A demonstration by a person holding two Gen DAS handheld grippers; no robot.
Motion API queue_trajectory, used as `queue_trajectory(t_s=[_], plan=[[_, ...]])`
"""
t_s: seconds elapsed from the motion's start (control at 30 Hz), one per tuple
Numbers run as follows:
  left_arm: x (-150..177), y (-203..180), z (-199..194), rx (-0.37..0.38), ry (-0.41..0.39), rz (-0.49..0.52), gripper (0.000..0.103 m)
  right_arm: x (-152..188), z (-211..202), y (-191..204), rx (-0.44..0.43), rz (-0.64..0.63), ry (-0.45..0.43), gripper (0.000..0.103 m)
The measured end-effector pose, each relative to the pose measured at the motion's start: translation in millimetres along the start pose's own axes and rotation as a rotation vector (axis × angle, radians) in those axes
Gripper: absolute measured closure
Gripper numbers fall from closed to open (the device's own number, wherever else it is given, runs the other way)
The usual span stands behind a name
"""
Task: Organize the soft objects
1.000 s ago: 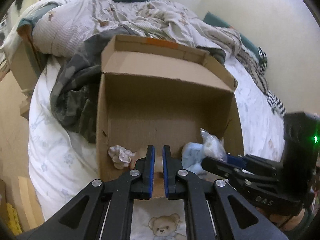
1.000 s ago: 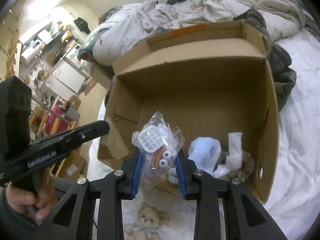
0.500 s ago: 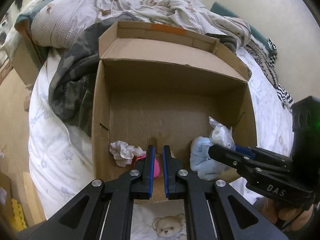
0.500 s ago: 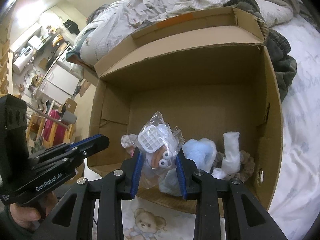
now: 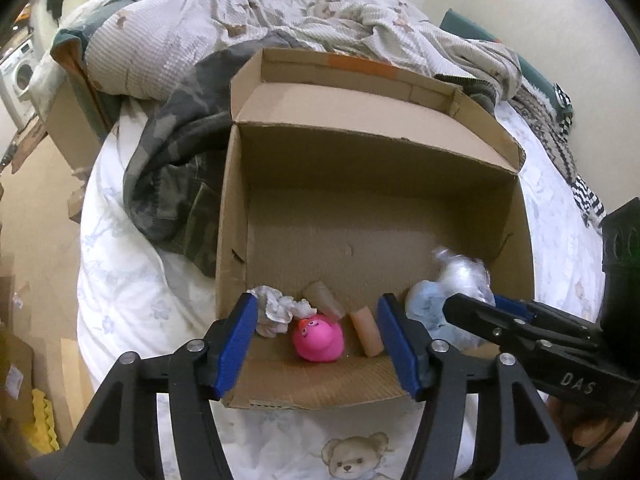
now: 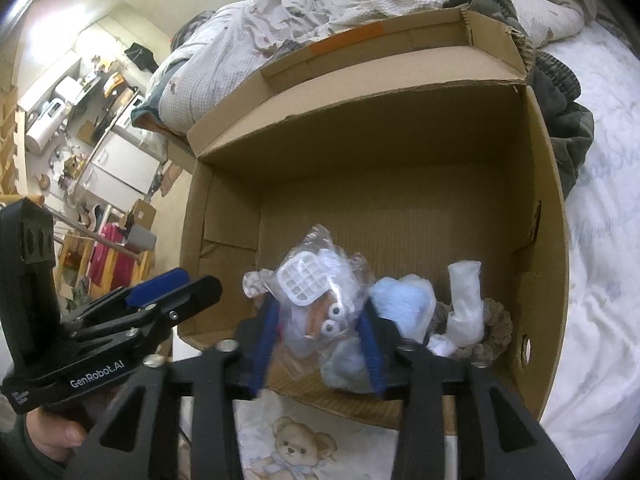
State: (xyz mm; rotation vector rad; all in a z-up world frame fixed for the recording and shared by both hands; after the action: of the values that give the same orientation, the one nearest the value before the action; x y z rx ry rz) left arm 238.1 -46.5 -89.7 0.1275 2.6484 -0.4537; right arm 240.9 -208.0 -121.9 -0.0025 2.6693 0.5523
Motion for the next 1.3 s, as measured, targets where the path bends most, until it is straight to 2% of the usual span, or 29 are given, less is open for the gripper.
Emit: queue_trajectory(t_s=[0.03,0.1,0.2,0.37,0.47,0.6,0.83,0.9,1.07,1.3], plan=[[0,1,-1,-0.006,-0.005,-0.001,0.044,-1,-1,-1,-0.002,0.003,-0.006,0.05],[-1,2,-5,-0.011,-0.021,-0.003,0.044,-2,-5,-2,-0.016,0.012,-0.019,0.036],[-3,3,-13,-0.028,-0.056,-0.002,0.044,-6,-11,-3,-0.022,0.027,-0.045,0.024],[-5,4,-26,-0.089,-0.113,0.014,0.044,-9,-24,-3,0.015,0.02,-0.107,0.022],[-3,7,-35,-0.098,-0.139,0.01,0.044,-10,-37,-3,0.038,0.02,-0.169,0.0],[3,10,-50,-0.129,-0.176,0.007,0.044,-5,-51,-5,0.078,0.024,-0.221,0.0],[18,12,-72,-0.127,-0.198,0.01,0.042,10,-76,-4,0.131,0.017,-0.276,0.0],[25,11,-78,-0.129,-0.203,0.01,0.034,16,-82,-5,0.142,0.021,-0.288,0.0],[42,10,-89,-0.132,-0.213,0.014,0.029,34,-92,-11,0.181,0.042,-0.314,0.0],[59,13,-98,-0.152,-0.234,0.022,0.005,51,-92,-7,0.217,0.01,-0.298,0.0]])
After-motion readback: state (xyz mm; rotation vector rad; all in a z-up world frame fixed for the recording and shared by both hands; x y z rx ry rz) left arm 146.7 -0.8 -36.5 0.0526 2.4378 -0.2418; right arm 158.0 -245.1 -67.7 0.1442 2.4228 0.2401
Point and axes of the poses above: each gripper's, at about its wrist camera, not at the fingertips, and z roughly the way its jaws point, y to its left, x to its underside, the point moved 5 cm from there along z, roughly the way its jaws point, and after that the axes turned 9 degrees about x, right-handed, at the moved point
